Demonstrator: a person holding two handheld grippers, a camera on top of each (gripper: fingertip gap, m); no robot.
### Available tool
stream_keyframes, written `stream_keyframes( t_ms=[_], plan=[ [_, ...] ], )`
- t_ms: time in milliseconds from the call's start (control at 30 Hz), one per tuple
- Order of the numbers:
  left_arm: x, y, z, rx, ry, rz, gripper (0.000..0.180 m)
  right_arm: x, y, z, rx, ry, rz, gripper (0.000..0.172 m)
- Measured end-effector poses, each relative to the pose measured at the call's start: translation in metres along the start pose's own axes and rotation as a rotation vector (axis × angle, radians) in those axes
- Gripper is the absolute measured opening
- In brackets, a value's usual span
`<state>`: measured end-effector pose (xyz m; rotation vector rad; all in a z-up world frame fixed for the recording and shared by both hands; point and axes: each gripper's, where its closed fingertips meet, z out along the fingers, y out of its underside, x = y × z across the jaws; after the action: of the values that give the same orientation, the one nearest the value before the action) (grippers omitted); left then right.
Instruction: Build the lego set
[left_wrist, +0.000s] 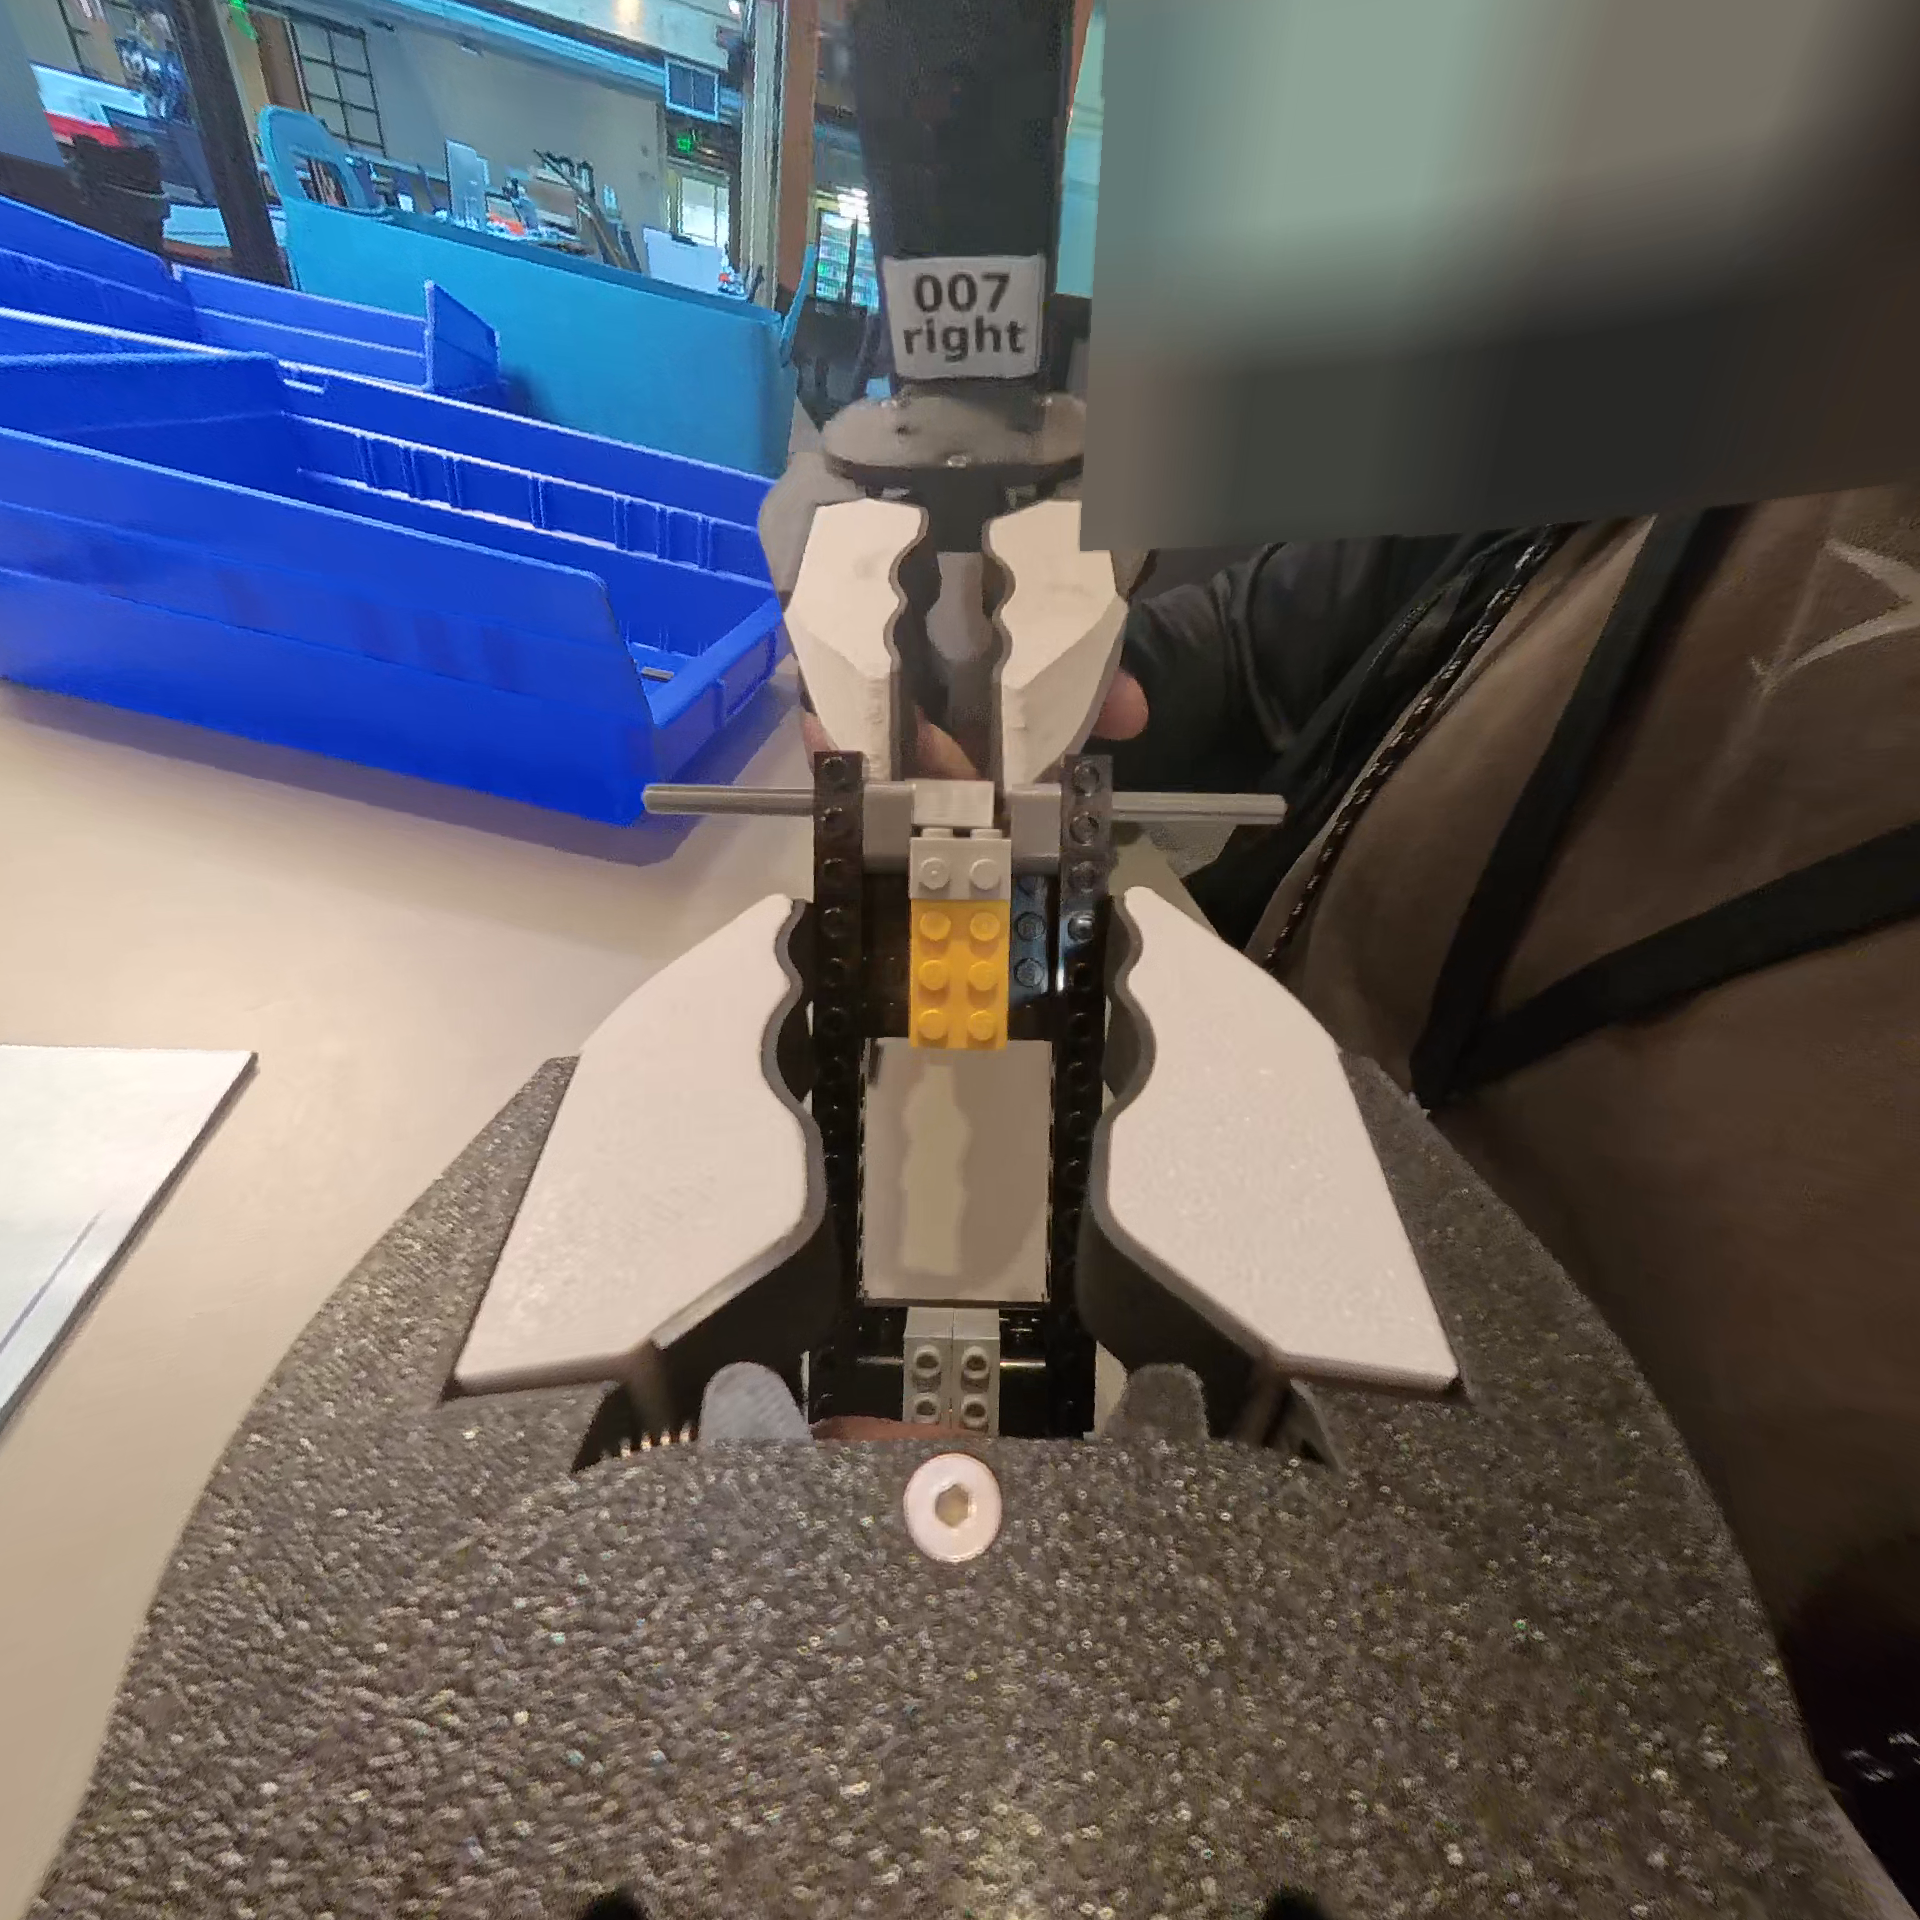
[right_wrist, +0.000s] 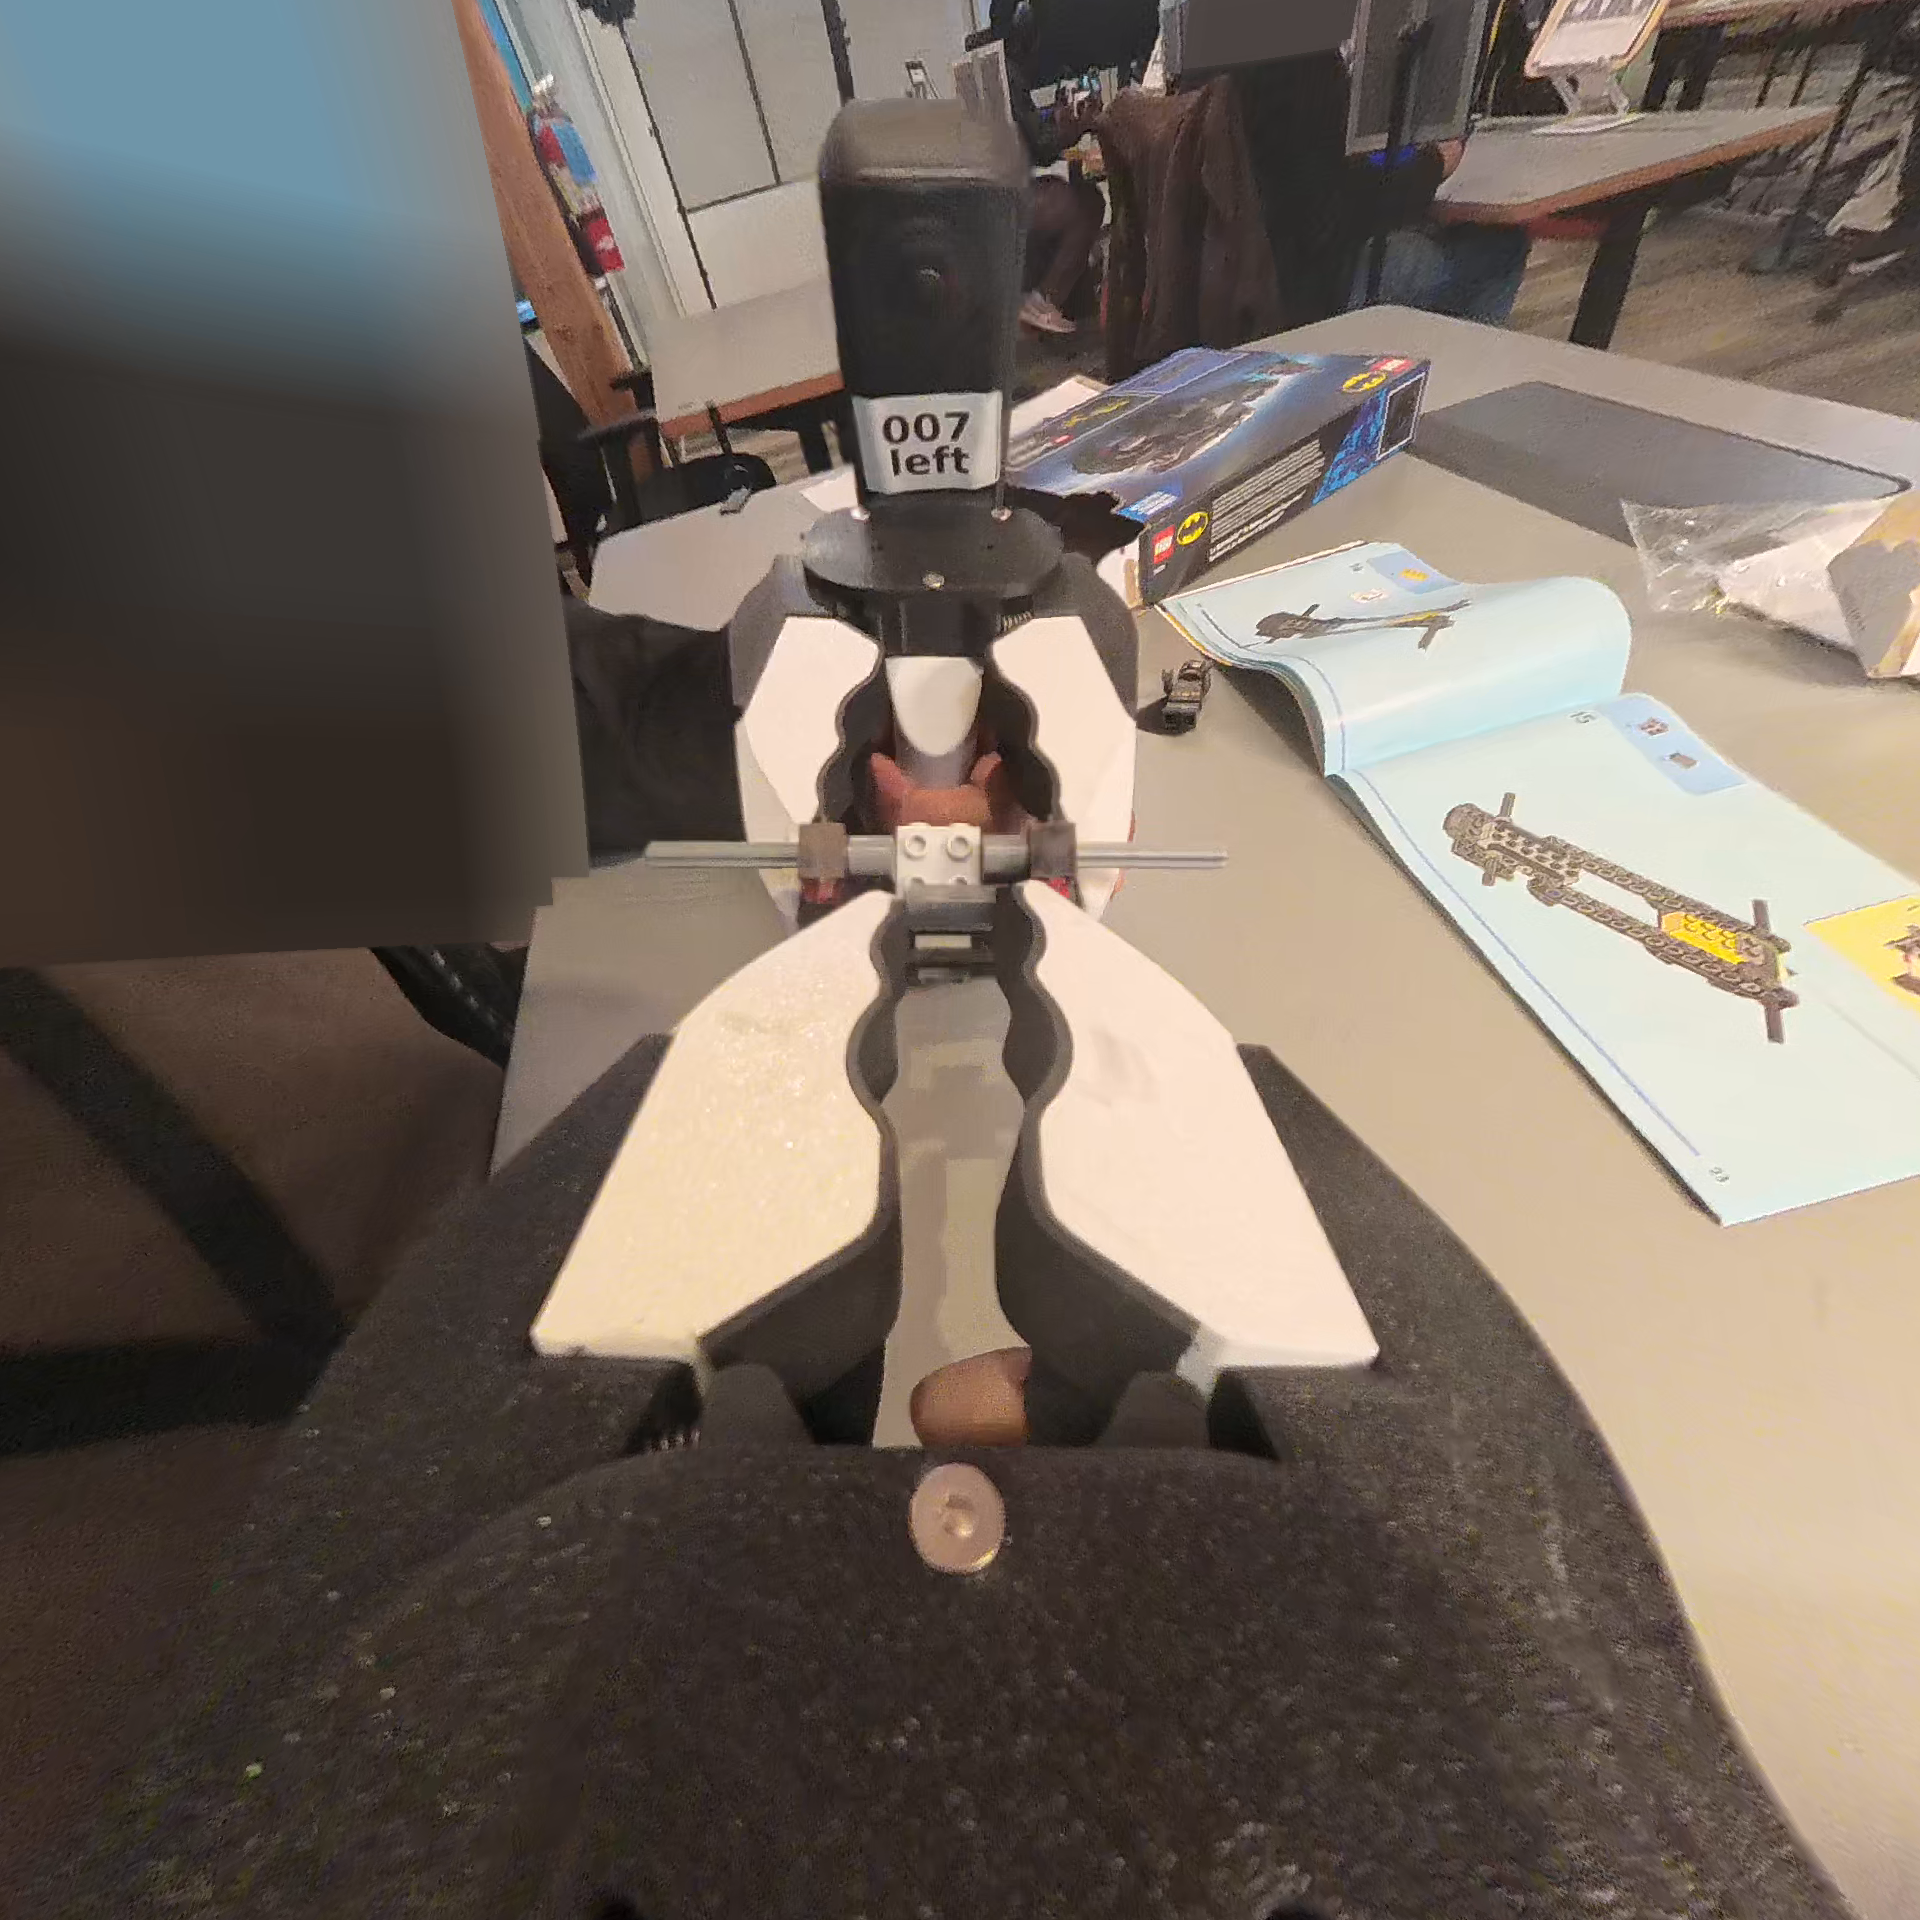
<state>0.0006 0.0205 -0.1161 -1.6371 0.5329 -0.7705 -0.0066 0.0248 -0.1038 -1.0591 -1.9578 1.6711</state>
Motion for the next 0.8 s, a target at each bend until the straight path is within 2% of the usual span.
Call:
stream_keyframes(
  t_ms=[467,800],
  plan=[
    [0.0024,0.0006,0.0003,-0.003,0.009,-0.002,0.054,-0.0051,-0.0011,0.0028,-0.019,-0.021,-0.025,0.016],
    [-0.0006,0.0053,0.0005,-0.028,-0.003,-0.004,0.054,-0.0005,0.0074,0.0048,-0.084,0.071,-0.201,0.017]
  ],
)
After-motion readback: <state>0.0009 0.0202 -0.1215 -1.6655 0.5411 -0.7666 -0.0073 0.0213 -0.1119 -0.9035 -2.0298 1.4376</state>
